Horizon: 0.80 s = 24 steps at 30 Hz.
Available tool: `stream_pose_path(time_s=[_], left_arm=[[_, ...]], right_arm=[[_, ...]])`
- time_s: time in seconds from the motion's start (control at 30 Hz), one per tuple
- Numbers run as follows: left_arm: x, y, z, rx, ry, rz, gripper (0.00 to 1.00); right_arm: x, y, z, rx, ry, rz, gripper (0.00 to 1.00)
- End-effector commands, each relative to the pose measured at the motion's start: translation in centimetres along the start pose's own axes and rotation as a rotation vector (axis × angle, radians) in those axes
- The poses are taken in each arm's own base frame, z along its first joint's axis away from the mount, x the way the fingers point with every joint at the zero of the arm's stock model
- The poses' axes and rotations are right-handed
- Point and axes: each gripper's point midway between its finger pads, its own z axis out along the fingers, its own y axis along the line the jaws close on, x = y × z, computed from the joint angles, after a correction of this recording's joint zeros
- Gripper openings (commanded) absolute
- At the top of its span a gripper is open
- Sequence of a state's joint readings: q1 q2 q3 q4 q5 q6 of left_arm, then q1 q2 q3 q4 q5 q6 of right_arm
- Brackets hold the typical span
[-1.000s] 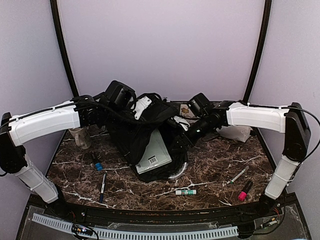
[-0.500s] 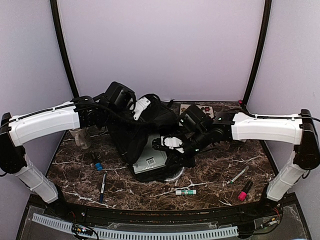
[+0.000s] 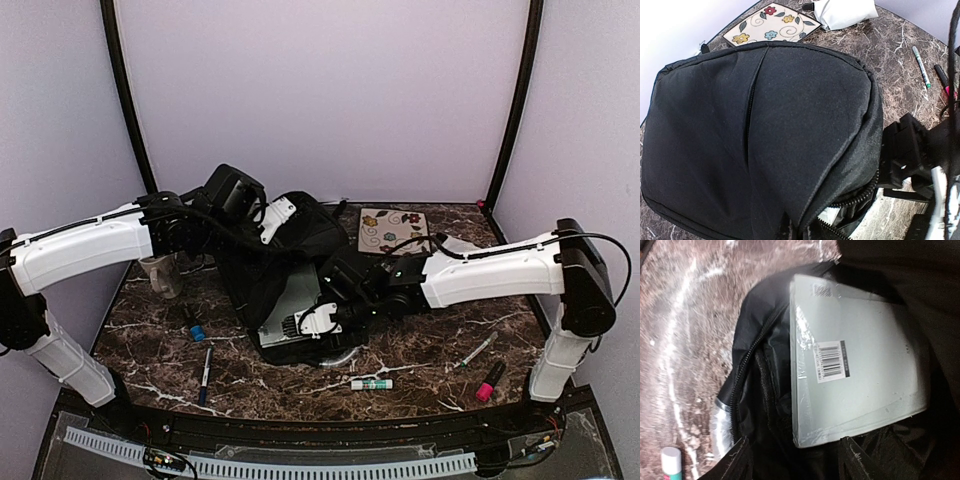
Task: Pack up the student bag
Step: Adjust the largest pocket of the bag to the book.
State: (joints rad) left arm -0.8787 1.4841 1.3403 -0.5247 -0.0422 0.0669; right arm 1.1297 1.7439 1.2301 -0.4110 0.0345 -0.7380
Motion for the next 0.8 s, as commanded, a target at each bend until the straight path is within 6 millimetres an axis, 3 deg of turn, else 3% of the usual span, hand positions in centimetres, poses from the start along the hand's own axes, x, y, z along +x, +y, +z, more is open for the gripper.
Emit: stream_pose_path(time_s=[0.0,0.2,0.77], left_arm=[[-3.0,1.3,-2.9,-0.045,-0.111,0.020,0.00],[-3.2,1.3,-3.0,-0.049,-0.124,0.032,0.00],[-4.4,1.0,-3.7,-0.029,-0.185,0.072,0.00]], right_arm=[[-0.6,-1.8,1.5,0.090,0.031,-0.098,0.59],[-0.2,-2.9,3.6,0.144,0.088,-0.121,0.60],[-0.4,-12.0,4.5,0.611,0.156,-0.180,0.54]])
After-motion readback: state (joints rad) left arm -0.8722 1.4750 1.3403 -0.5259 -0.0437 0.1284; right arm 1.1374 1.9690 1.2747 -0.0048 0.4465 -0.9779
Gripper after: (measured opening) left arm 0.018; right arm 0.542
